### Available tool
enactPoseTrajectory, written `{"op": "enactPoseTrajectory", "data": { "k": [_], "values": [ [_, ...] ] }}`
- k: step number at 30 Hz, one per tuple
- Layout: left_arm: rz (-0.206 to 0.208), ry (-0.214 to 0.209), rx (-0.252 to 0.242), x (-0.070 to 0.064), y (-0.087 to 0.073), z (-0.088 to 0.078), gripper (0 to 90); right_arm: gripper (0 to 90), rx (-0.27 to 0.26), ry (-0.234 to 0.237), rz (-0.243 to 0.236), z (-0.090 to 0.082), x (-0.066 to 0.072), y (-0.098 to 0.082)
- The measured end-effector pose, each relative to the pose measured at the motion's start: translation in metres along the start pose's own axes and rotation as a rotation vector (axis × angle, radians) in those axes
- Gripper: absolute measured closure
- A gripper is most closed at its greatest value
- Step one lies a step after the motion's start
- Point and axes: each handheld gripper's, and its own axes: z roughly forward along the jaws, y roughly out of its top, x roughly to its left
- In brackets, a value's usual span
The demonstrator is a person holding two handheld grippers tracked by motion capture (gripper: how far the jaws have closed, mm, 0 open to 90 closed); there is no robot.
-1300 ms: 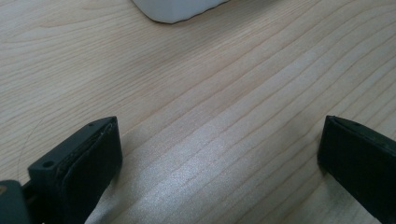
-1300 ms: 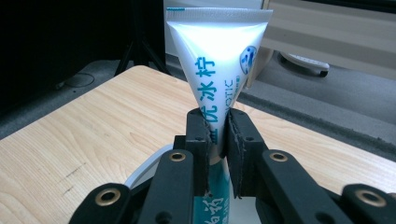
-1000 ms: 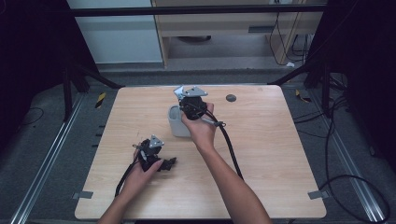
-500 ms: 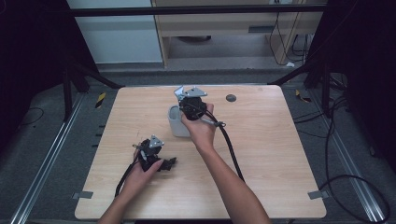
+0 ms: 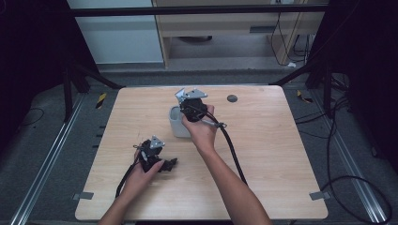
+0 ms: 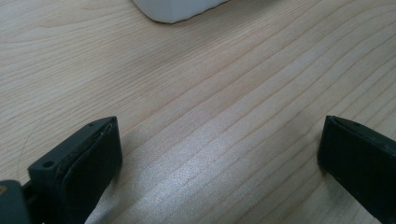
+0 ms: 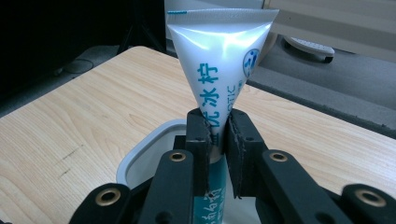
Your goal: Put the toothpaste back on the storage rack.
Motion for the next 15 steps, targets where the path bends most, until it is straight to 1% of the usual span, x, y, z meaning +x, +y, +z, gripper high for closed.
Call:
{"op": "enactPoseTrajectory", "data": {
  "k": [15],
  "values": [
    [0.0,0.0,0.0,0.0,0.0,0.0,0.0,80.0,0.018,-0.006,0.009,0.0022,-0.0031,-0.0069]
  ]
}}
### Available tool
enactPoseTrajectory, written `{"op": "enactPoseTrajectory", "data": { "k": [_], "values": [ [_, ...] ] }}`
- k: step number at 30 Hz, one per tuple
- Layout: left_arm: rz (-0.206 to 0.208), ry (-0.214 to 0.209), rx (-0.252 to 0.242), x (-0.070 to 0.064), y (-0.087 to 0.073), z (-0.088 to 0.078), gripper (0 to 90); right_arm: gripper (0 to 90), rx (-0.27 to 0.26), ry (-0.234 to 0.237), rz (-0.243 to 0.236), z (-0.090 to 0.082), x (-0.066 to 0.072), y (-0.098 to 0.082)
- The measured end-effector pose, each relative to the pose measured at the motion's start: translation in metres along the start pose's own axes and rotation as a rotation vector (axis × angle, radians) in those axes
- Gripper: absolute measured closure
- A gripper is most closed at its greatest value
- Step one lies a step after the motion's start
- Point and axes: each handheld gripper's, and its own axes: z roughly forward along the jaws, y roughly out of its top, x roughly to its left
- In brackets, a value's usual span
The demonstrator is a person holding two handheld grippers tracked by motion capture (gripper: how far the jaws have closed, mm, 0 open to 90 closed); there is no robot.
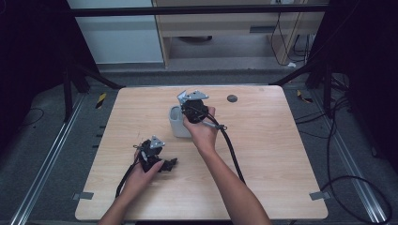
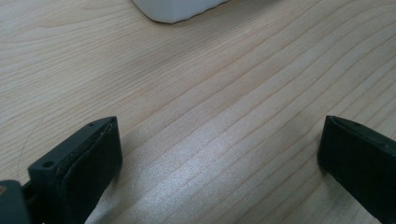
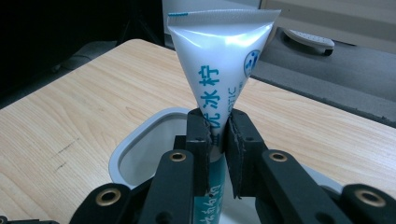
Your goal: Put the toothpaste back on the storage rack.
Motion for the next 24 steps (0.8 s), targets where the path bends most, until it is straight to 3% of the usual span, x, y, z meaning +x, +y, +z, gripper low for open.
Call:
{"op": "enactPoseTrajectory", "data": {
  "k": [24],
  "values": [
    [0.0,0.0,0.0,0.0,0.0,0.0,0.0,80.2,0.013,0.003,-0.004,0.0008,0.0003,-0.0002]
  ]
}}
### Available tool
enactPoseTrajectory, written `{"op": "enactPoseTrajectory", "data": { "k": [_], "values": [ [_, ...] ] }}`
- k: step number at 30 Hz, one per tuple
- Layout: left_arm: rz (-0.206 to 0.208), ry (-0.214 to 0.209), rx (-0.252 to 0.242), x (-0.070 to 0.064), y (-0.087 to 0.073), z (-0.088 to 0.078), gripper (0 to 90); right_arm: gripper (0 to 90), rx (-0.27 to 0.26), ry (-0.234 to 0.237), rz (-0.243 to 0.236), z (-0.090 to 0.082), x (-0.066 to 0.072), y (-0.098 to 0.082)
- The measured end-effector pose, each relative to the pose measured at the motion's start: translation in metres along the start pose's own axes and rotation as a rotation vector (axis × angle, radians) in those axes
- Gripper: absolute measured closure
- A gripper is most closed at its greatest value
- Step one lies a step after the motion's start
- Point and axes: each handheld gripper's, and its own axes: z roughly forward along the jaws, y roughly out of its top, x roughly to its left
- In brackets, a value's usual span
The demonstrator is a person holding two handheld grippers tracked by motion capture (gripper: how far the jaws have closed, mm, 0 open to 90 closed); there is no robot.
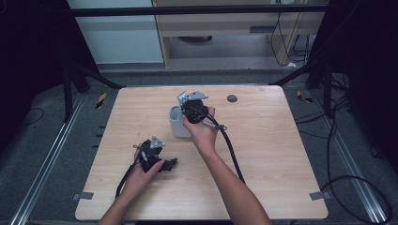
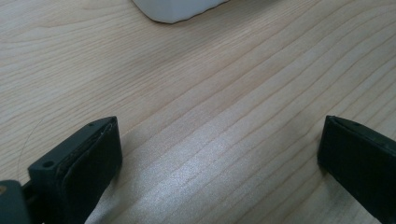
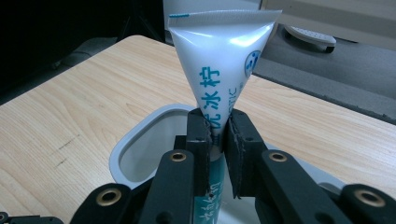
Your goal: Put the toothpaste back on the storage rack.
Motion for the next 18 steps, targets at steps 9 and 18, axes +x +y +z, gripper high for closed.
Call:
{"op": "enactPoseTrajectory", "data": {
  "k": [9,18],
  "values": [
    [0.001,0.0,0.0,0.0001,0.0,0.0,0.0,79.8,0.018,0.002,0.01,0.0035,-0.0012,0.0039],
    [0.001,0.001,0.0,0.0001,0.0,0.0,0.0,77.9,0.026,0.022,0.026,0.003,-0.0045,0.0057]
  ]
}}
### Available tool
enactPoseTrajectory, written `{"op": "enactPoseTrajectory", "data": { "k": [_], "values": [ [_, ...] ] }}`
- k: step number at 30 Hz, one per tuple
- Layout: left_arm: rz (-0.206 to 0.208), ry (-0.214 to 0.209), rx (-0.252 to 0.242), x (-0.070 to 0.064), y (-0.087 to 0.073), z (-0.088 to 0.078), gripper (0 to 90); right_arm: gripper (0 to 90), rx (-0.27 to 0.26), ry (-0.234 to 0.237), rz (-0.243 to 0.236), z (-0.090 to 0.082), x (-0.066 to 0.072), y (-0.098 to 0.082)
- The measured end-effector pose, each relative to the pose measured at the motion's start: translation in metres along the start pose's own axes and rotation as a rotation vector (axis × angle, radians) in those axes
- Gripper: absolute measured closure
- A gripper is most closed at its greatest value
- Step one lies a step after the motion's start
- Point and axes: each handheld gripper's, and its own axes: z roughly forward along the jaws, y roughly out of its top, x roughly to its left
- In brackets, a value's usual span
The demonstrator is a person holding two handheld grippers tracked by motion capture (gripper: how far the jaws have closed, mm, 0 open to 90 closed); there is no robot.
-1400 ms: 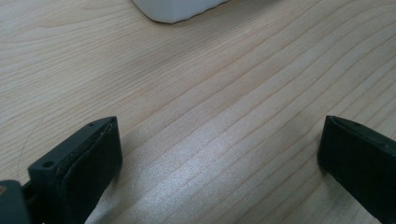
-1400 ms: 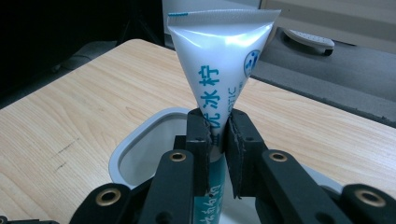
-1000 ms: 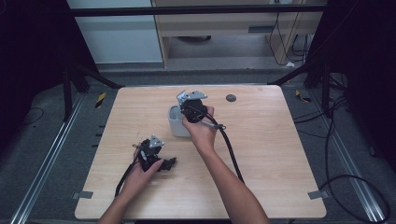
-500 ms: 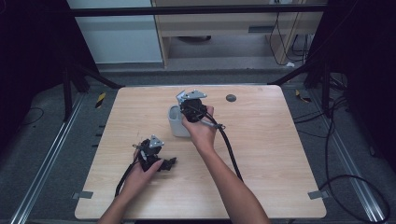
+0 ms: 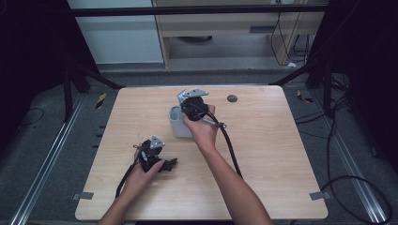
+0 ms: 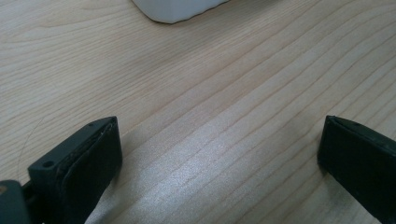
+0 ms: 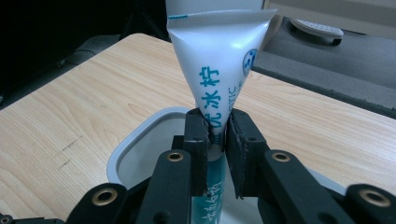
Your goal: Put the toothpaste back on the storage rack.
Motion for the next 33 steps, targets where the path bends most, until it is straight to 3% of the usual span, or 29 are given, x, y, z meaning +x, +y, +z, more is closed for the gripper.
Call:
{"op": "enactPoseTrajectory", "data": {
  "k": [33],
  "values": [
    [0.001,0.0,0.0,0.0,0.0,0.0,0.0,70.6,0.019,0.021,-0.015,-0.018,-0.006,0.004]
  ]
}}
